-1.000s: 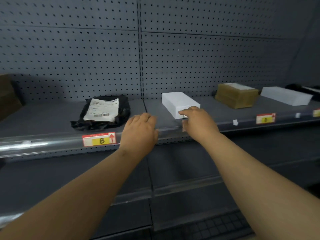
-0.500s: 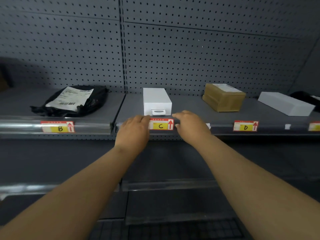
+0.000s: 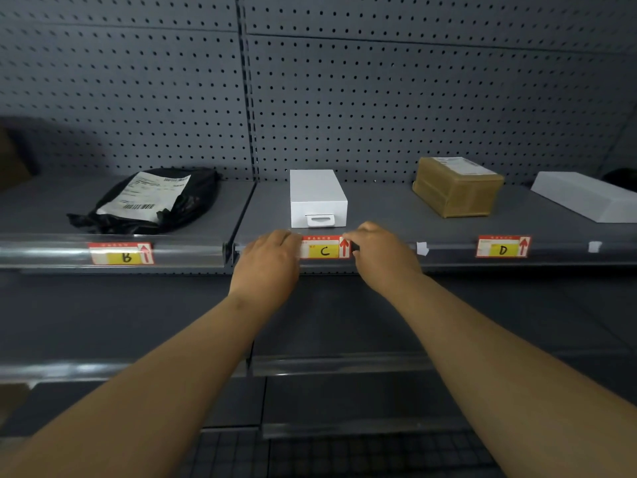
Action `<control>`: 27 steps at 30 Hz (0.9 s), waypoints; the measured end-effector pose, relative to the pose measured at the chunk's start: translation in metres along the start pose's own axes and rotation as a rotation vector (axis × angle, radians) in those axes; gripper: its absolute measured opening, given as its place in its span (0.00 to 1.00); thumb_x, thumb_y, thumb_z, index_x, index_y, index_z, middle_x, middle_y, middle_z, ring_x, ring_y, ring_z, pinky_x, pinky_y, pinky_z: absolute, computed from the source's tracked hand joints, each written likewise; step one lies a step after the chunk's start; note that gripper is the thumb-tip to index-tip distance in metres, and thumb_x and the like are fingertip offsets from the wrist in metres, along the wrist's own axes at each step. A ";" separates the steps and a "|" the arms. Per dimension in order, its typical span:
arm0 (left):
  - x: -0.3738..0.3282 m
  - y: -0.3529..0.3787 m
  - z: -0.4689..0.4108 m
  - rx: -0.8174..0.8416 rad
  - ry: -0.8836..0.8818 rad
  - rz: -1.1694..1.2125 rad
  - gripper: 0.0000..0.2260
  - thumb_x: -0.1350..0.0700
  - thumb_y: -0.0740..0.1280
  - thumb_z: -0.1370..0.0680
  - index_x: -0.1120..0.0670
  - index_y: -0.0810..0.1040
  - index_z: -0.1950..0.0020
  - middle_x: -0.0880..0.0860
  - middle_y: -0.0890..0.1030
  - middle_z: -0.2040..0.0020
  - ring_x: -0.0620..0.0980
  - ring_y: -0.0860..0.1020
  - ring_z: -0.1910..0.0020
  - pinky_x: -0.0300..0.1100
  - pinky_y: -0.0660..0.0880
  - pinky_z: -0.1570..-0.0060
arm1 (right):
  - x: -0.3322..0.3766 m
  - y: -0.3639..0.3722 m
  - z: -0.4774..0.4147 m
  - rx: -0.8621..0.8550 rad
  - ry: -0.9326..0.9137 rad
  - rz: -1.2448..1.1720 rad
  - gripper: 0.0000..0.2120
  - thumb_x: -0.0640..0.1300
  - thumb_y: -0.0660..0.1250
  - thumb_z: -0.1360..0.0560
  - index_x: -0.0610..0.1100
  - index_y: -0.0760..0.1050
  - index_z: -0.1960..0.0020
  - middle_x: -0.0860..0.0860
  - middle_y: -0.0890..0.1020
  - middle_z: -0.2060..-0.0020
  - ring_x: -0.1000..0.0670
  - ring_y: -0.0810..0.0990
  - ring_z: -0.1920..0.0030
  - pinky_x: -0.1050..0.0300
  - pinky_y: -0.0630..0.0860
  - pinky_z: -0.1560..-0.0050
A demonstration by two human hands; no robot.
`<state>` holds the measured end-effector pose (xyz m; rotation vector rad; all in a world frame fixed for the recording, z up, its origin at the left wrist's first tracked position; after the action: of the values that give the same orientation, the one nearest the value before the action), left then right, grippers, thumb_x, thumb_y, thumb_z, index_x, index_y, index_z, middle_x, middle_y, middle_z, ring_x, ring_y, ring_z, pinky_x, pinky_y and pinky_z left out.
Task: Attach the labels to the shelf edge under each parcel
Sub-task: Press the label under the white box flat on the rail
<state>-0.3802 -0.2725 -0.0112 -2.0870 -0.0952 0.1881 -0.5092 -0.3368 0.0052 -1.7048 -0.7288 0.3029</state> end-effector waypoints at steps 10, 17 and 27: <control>0.004 0.006 0.000 0.031 0.021 -0.006 0.13 0.58 0.60 0.23 0.56 0.74 0.39 0.55 0.75 0.38 0.56 0.73 0.42 0.48 0.68 0.42 | 0.000 0.002 0.000 0.007 0.025 -0.032 0.16 0.33 0.61 0.25 0.46 0.76 0.41 0.47 0.75 0.43 0.45 0.75 0.45 0.49 0.77 0.47; 0.004 0.008 0.000 0.059 0.028 -0.029 0.14 0.58 0.59 0.22 0.55 0.74 0.37 0.54 0.72 0.35 0.56 0.72 0.40 0.48 0.67 0.40 | 0.001 0.005 0.002 0.030 0.044 0.005 0.19 0.31 0.62 0.27 0.44 0.76 0.38 0.47 0.73 0.41 0.46 0.75 0.43 0.49 0.77 0.44; 0.003 0.007 0.002 0.098 0.039 -0.052 0.16 0.57 0.58 0.21 0.54 0.71 0.34 0.54 0.69 0.31 0.55 0.70 0.36 0.48 0.65 0.37 | 0.001 0.006 0.004 0.055 0.056 -0.003 0.20 0.32 0.62 0.27 0.45 0.76 0.38 0.47 0.73 0.41 0.45 0.72 0.41 0.47 0.76 0.43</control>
<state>-0.3774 -0.2738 -0.0185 -1.9871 -0.1141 0.1181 -0.5085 -0.3333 -0.0014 -1.6539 -0.6761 0.2694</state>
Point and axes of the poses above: each hand's wrist, its own z-axis away from the middle knuckle, its own y-axis out of the palm, x = y × z, the point moved 8 cm from there along -z, towards the middle knuckle
